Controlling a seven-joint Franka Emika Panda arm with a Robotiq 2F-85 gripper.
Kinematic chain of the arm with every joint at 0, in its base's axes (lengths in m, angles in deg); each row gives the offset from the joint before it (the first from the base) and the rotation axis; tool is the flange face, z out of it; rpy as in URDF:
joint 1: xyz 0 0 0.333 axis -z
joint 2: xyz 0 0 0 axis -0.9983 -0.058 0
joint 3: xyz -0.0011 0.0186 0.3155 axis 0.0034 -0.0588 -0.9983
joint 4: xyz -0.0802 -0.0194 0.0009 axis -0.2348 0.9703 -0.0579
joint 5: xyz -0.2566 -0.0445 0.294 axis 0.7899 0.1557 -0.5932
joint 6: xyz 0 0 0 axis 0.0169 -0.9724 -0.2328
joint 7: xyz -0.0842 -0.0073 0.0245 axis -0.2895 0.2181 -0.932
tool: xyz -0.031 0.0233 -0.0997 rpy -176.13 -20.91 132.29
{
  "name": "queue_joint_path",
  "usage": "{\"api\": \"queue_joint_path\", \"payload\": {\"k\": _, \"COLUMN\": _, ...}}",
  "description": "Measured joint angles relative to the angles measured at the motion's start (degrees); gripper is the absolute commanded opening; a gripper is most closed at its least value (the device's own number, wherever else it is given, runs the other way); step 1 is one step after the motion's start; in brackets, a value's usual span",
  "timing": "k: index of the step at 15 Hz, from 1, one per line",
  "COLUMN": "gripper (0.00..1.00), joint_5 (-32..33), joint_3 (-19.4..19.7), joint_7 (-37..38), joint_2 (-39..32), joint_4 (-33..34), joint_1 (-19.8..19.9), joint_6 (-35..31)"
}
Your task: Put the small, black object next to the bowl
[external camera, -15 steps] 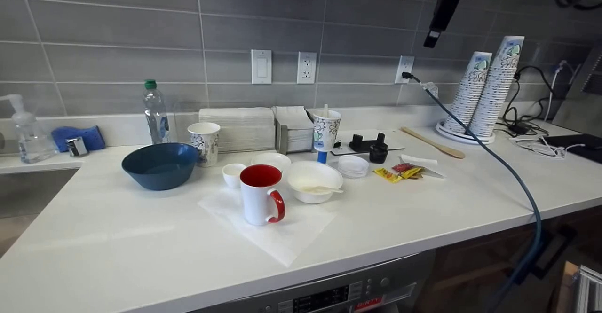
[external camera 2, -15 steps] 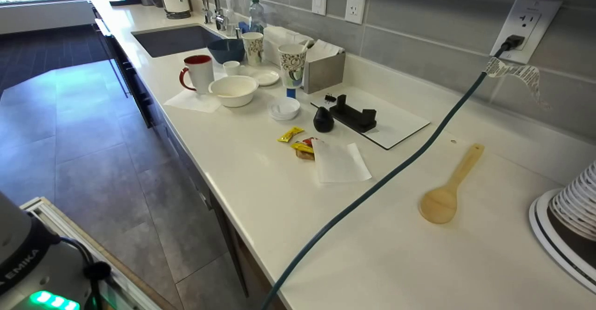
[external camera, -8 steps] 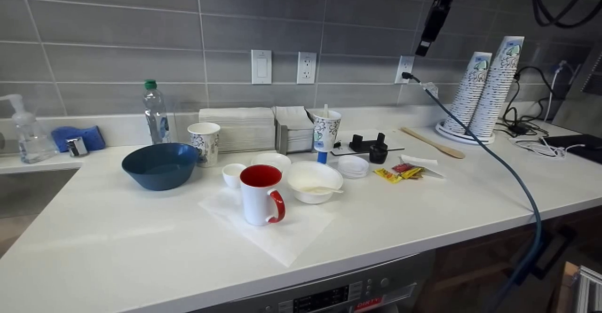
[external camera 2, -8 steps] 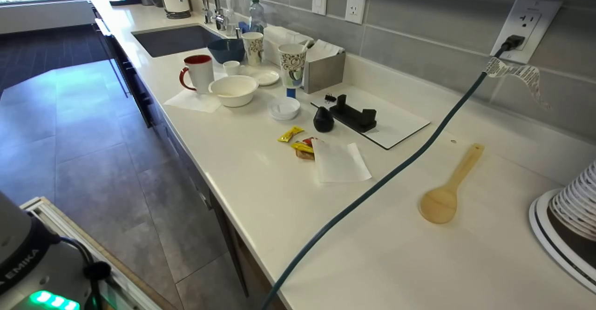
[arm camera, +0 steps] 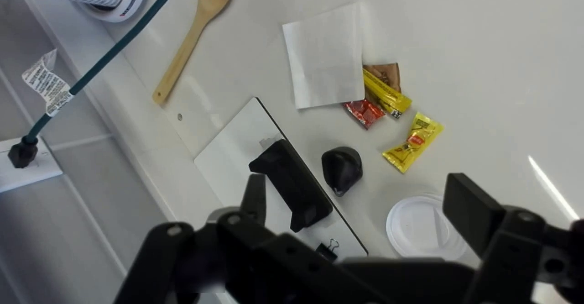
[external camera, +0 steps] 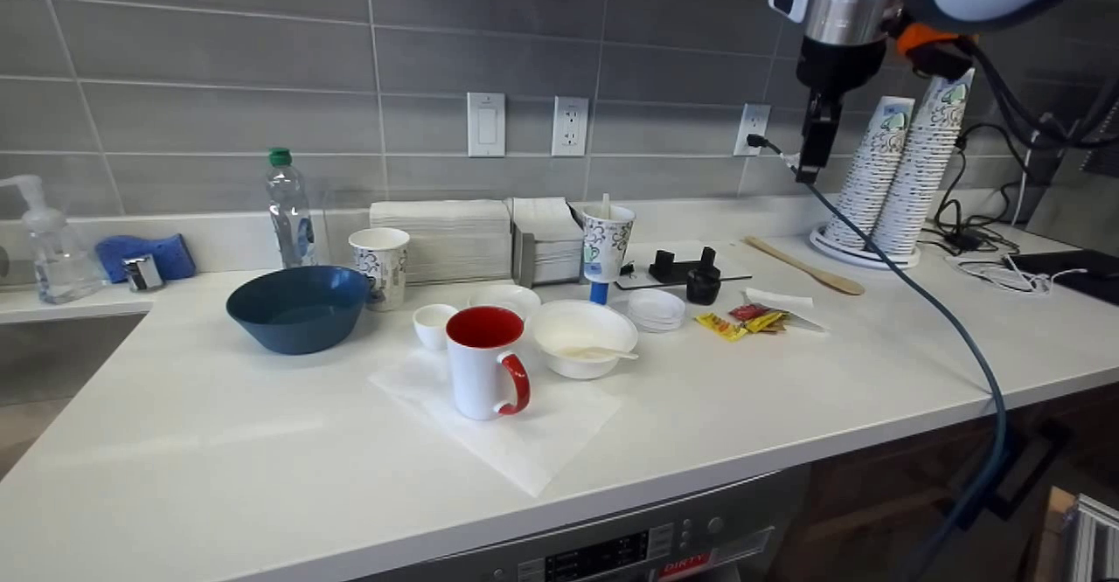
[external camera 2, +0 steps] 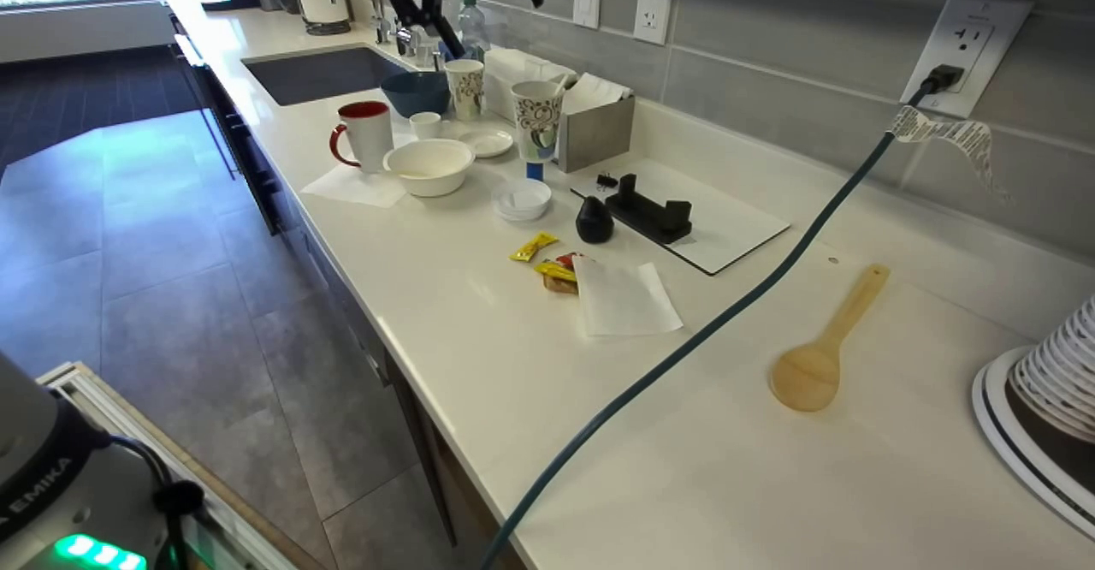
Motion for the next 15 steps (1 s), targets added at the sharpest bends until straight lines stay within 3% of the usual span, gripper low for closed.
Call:
{"api": "queue_joint_path", "payload": {"k": 4, "gripper": 1.00, "joint_5": 7.24, "joint_3": 4.16, "joint_7": -3.57, "joint_2": -3.94, "joint_4": -2.42, "joint_1": 1.48, "joint_6": -15.09}}
{"api": "queue_joint_path", "payload": {"k": 8, "gripper": 1.00, "joint_5": 5.09, "joint_3": 9.45, "joint_7": -14.47, "joint_2": -12.18, "joint_4": -0.36, "joint_1": 1.50, "joint_6": -29.08}}
{"api": "queue_joint_path", "payload": {"k": 12, "gripper": 1.00, "joint_5": -7.30, "joint_3": 9.48, "joint_7": -29.22, "joint_2": -21.92, "joint_4": 5.07, "joint_1": -0.17, "joint_6": -30.57}}
{"api": "queue_joint_path", "payload": {"k": 15, "gripper": 1.00, "joint_5": -5.94, "joint_3": 8.07, "joint_7": -31.17, "joint_2": -29.13, "joint_4": 11.51, "joint_1": -0.06, "joint_6": -28.94}}
